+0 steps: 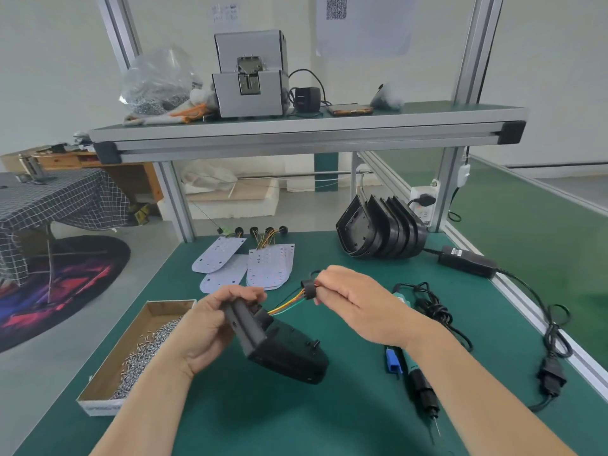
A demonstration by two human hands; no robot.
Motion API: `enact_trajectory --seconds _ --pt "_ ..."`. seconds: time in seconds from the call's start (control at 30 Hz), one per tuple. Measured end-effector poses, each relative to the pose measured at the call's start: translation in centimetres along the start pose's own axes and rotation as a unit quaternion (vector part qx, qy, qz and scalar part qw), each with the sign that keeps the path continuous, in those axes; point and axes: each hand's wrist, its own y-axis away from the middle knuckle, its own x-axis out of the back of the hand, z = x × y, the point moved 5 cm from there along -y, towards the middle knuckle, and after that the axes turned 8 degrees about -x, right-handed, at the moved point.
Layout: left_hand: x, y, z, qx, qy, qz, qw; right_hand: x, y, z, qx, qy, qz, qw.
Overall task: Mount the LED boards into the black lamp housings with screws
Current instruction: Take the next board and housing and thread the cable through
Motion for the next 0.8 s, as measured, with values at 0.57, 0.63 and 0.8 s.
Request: enact_trajectory --seconds 0.57,0.63,0.8 --pt "-9.3 0.9 4.2 -0.189 -0.741 -0.13 0.632 -0.6 -2.3 -3.7 0.057 0.195 0.1 0.974" --pt "-8.4 0.8 3.6 -0.152 -0.73 -0.145 0.651 -0.8 -1.9 -3.9 0.066 0.194 0.133 0.97" --pt "-4.9 0.2 3.3 -0.025 -0.702 -0.136 0.699 -0.4 -1.0 -4.2 0.068 0.151 0.213 0.963"
